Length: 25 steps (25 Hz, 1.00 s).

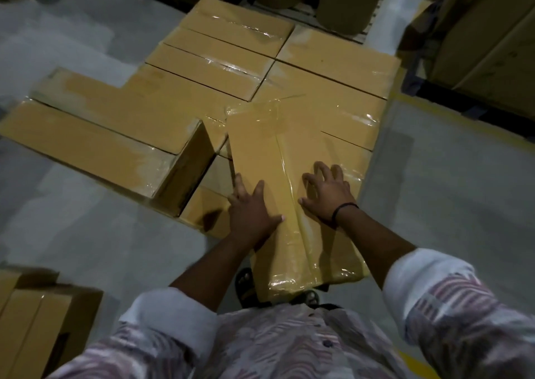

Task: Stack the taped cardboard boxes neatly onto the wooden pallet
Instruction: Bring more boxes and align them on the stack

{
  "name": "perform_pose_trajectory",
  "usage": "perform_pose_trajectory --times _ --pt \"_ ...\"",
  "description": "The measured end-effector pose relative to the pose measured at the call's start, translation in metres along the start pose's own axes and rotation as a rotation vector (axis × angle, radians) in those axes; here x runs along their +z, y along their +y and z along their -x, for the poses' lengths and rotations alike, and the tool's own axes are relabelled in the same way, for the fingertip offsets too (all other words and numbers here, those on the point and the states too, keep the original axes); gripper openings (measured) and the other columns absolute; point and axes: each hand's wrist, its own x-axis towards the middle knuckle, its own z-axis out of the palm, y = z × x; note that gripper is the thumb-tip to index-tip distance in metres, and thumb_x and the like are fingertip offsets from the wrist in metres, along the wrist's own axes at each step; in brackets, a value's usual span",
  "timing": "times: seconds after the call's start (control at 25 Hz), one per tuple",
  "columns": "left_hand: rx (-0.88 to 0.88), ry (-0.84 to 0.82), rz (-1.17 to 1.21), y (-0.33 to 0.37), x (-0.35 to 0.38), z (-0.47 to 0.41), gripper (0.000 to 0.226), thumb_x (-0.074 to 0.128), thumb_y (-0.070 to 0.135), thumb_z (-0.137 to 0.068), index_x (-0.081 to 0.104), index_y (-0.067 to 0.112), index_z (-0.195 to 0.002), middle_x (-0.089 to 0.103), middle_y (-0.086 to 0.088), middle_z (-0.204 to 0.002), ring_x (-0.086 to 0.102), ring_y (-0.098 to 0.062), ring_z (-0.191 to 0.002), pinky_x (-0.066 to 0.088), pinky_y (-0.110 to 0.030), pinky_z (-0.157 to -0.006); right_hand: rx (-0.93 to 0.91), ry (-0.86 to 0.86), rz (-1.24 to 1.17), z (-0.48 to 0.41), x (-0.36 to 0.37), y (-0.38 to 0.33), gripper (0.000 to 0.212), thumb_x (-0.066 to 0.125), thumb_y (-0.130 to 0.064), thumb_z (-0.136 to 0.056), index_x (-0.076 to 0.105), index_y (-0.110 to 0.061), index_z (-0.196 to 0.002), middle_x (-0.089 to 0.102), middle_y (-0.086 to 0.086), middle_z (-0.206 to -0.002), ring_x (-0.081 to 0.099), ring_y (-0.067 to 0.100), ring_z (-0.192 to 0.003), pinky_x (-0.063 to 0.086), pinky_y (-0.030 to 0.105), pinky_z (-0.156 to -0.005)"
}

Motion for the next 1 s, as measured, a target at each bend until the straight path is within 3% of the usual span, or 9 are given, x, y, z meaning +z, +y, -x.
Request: perform_pose_trajectory --times 0.24,0.32,0.44,0.56,0.76,1.0 --pt "0.054 -0.088 -0.011 0.003 -0.007 -0.019 0.111 0.079 0.067 -0.073 0.016 0.039 -0.160 -0.027 0.001 -0.165 0.013 -0.053 -0.146 0.036 -0.060 -0.112 -0.021 -0.022 -0.015 0.000 0.006 0.004 0.071 0.062 -0.060 -0.086 0.034 -0.040 -0.149 0.003 -0.007 -0.166 -0.004 0.030 -0.152 0.023 0.059 -0.117" --pt "0.078 -0.083 -0.052 0.007 -0.003 -0.019 0.107 0.075 0.070 -0.074 0.018 0.040 -0.160 -0.020 0.001 -0.167 0.009 -0.053 -0.147 0.032 -0.061 -0.114 -0.057 -0.042 -0.012 -0.006 0.006 0.008 0.073 0.061 -0.061 -0.087 0.031 -0.041 -0.150 0.002 -0.007 -0.166 -0.005 0.031 -0.152 0.021 0.060 -0.116" --pt "0.062 -0.021 -0.017 0.013 0.002 -0.022 0.102 0.072 0.075 -0.072 0.025 0.044 -0.157 -0.007 0.008 -0.168 0.012 -0.050 -0.146 0.039 -0.060 -0.110 -0.140 -0.054 0.020 -0.020 0.003 0.017 0.074 0.057 -0.067 -0.085 0.029 -0.044 -0.150 0.003 -0.009 -0.166 -0.005 0.033 -0.152 0.021 0.064 -0.115" --pt "-0.016 0.017 0.046 0.025 0.002 -0.015 0.097 0.073 0.074 -0.072 0.032 0.044 -0.154 -0.001 0.009 -0.168 0.014 -0.047 -0.147 0.038 -0.058 -0.109 -0.249 -0.040 0.087 -0.028 -0.001 0.024 0.070 0.051 -0.069 -0.086 0.033 -0.043 -0.149 0.007 -0.009 -0.166 -0.002 0.036 -0.151 0.025 0.064 -0.112" --pt "-0.177 0.161 0.160 0.057 0.027 0.021 0.099 0.075 0.073 -0.071 0.033 0.042 -0.155 0.001 0.008 -0.169 0.015 -0.042 -0.148 0.039 -0.057 -0.109 -0.507 0.006 0.163 -0.053 -0.022 0.044 0.054 0.052 -0.056 -0.092 0.042 -0.046 -0.143 0.013 -0.009 -0.165 0.005 0.033 -0.151 0.029 0.063 -0.107" --pt "-0.446 0.228 0.254 0.103 0.065 0.074 0.101 0.072 0.075 -0.075 0.028 0.038 -0.158 -0.005 0.000 -0.170 0.006 -0.038 -0.152 0.023 -0.056 -0.119 -0.786 -0.005 0.303 -0.057 -0.026 0.038 0.048 0.043 -0.061 -0.093 0.048 -0.045 -0.138 0.023 -0.008 -0.162 0.016 0.033 -0.147 0.033 0.059 -0.101"
